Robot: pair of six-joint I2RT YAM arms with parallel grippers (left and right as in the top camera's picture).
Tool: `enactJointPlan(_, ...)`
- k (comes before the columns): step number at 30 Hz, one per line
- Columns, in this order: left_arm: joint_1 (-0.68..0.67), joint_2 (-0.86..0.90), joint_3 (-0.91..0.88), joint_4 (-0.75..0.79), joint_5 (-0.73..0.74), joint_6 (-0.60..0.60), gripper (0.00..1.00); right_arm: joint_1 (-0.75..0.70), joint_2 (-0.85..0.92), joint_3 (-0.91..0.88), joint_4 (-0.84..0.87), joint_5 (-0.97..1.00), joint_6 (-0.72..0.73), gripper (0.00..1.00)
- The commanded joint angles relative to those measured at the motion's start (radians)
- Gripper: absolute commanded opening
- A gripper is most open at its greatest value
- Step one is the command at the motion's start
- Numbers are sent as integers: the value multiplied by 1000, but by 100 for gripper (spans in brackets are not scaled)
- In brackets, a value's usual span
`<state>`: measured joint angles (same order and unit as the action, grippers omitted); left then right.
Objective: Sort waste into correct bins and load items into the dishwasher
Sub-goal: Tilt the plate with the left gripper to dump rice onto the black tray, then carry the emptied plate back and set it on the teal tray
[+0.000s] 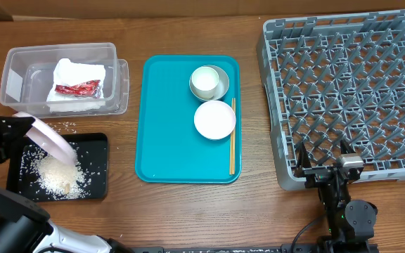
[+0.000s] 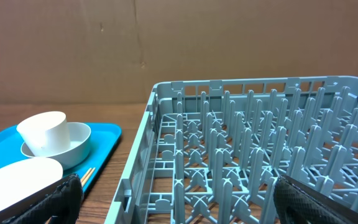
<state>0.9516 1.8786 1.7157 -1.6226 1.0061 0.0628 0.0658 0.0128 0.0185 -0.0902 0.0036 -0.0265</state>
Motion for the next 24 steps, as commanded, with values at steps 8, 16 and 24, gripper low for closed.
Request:
enactJointPlan(8,-30,-6,14,-68,-67,37,4,-5,-10,-10,6,-4,0,100)
enactJointPlan(16,-197,-59,3,-68,-130,-15,4,-5,-10,-10,6,-5,0,100)
enactJointPlan(24,-512,-192,0,-67,-260,-77,4,-5,-10,-10,6,-5,0,100)
